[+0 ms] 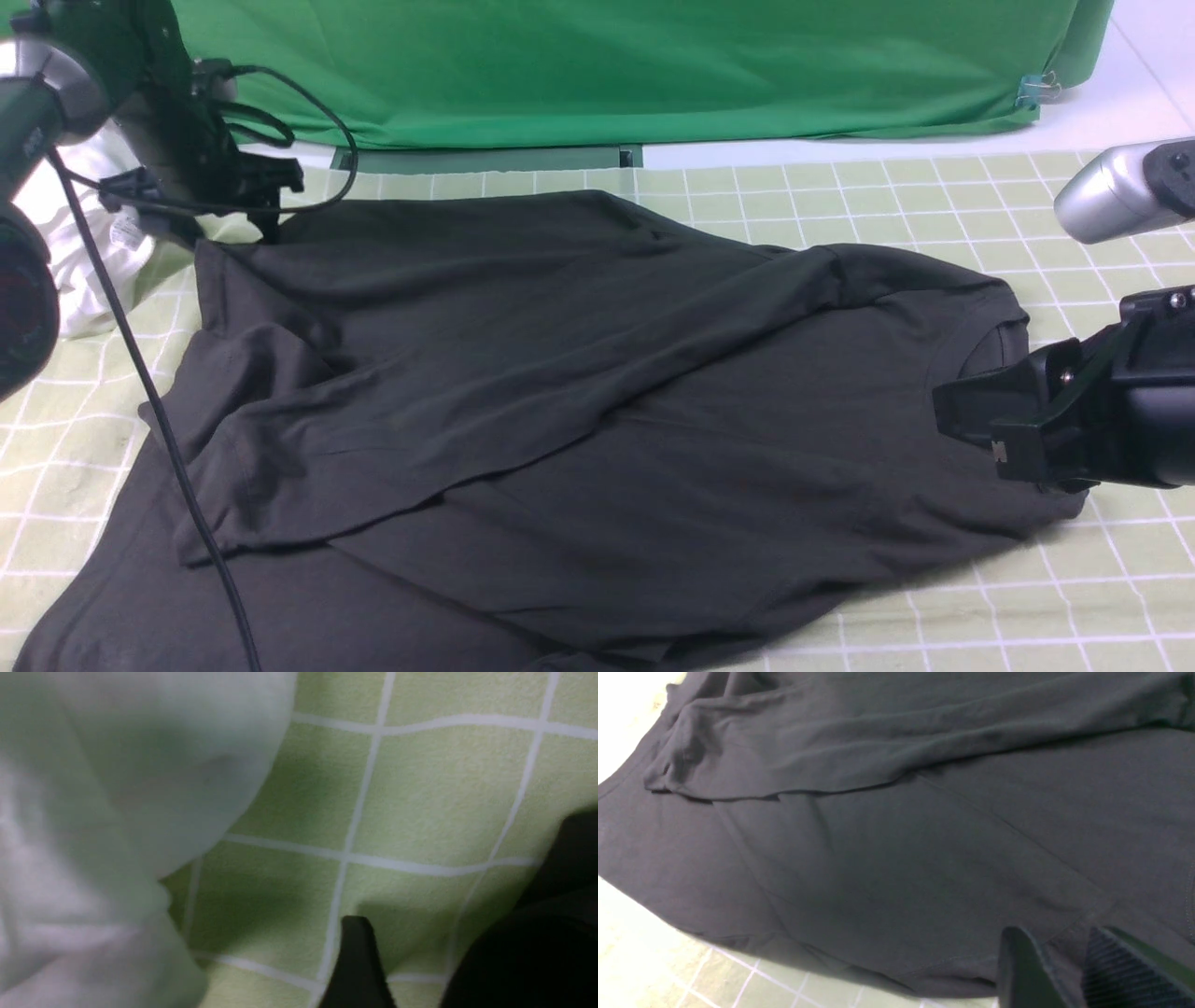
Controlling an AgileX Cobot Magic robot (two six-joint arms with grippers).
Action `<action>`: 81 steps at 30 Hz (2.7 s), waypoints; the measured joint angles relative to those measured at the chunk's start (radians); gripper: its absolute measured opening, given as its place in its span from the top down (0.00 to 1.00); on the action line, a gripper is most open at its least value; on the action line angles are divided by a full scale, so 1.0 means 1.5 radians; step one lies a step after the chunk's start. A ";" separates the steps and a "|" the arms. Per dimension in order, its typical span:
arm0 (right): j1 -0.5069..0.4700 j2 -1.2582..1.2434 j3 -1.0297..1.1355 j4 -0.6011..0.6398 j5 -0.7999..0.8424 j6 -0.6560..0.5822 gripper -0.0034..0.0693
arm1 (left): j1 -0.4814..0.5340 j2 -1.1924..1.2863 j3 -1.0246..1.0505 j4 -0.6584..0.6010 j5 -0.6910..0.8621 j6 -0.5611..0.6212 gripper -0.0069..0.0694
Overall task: Fold a long-sleeved shirt over a green coffee tablecloth.
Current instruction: 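Grasp the near edge of the shirt at its hem and shoulder corners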
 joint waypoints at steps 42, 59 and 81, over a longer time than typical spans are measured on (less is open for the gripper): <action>0.000 0.015 -0.040 -0.029 0.080 0.031 0.75 | 0.000 -0.098 -0.052 -0.010 0.083 0.077 0.58; 0.000 0.130 -0.210 -0.078 0.289 -0.008 0.95 | 0.000 -0.623 0.510 -0.040 0.083 0.075 0.91; 0.056 0.130 -0.211 0.008 0.250 -0.145 0.93 | 0.001 -0.785 1.067 0.170 -0.209 -0.153 0.27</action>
